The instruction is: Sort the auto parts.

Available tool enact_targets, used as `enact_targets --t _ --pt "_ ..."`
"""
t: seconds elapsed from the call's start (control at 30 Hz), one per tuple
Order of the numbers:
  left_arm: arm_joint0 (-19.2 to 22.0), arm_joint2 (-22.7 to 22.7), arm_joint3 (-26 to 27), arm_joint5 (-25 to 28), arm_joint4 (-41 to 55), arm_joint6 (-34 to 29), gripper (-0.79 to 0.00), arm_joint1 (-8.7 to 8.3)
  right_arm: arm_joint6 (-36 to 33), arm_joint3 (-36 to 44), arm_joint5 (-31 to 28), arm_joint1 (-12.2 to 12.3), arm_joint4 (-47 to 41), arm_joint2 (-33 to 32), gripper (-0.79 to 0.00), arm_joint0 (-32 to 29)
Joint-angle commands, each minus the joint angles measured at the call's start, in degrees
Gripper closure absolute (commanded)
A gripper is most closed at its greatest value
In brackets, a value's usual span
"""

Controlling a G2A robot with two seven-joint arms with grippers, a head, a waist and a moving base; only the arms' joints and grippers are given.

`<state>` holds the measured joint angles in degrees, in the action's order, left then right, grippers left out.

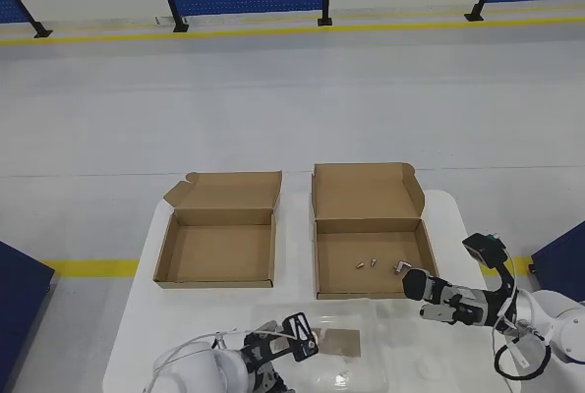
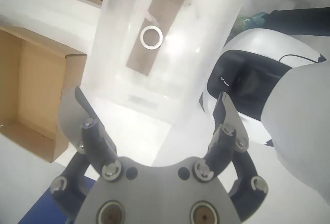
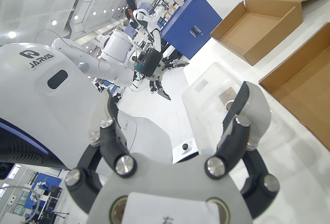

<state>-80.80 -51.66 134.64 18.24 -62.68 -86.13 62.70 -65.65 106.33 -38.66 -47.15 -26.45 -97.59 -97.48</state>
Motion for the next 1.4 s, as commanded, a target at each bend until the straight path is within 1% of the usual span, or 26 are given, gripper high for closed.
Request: enact_targets --t 0.0,0.07,0.17,0.3,0.4,0.53,0.63,0.73,0.87,1.13,1.23,1.37 --pt "4.13 3.42 -0.56 -2.41 1.15 -1.87 -0.785 0.23 0.0 0.0 0.0 0.0 -0.04 0.0 -0.785 0.0" --pt "7.06 5.91 -1.39 -3.48 1.55 -1.87 -0.785 0.42 0.0 0.0 0.0 0.0 -0.04 0.0 -0.785 0.0" --pt "11.63 9.72 -4.17 -5.97 2.87 -1.87 -0.785 0.72 0.0 0.0 0.0 0.0 -0.04 0.0 -0.785 0.0" --pt "18.59 15.62 -9.87 -11.74 4.5 -1.87 -0.785 1.24 0.0 0.0 0.0 0.0 -0.04 0.0 -0.785 0.0" --pt "24.45 20.76 -13.65 -15.57 7.53 -1.87 -0.785 1.93 0.0 0.0 0.0 0.0 -0.04 0.0 -0.785 0.0" --pt "31.77 26.38 -17.13 -19.16 12.75 -1.87 -0.785 3.08 0.0 0.0 0.0 0.0 -0.04 0.0 -0.785 0.0" --pt "35.87 29.39 -19.88 -21.77 16.6 -1.87 -0.785 3.81 0.0 0.0 0.0 0.0 -0.04 0.0 -0.785 0.0" --pt "38.99 31.86 -22.47 -23.95 19.18 -1.87 -0.785 4.44 0.0 0.0 0.0 0.0 -0.04 0.0 -0.785 0.0" --pt "41.32 33.59 -24.34 -26.17 21.62 -1.87 -0.785 5.02 0.0 0.0 0.0 0.0 -0.04 0.0 -0.785 0.0" --pt "41.32 33.59 -24.34 -26.17 21.62 -1.87 -0.785 5.02 0.0 0.0 0.0 0.0 -0.04 0.0 -0.785 0.0" --pt "40.36 34.45 -25.15 -23.58 19.58 -0.37 -0.785 4.97 0.0 0.0 0.0 0.0 -0.04 0.0 -0.785 0.0" --pt "39.94 34.58 -26.86 -21.2 18.21 1.77 -0.785 5.39 0.0 0.0 0.0 0.0 -0.04 0.0 -0.785 0.0"
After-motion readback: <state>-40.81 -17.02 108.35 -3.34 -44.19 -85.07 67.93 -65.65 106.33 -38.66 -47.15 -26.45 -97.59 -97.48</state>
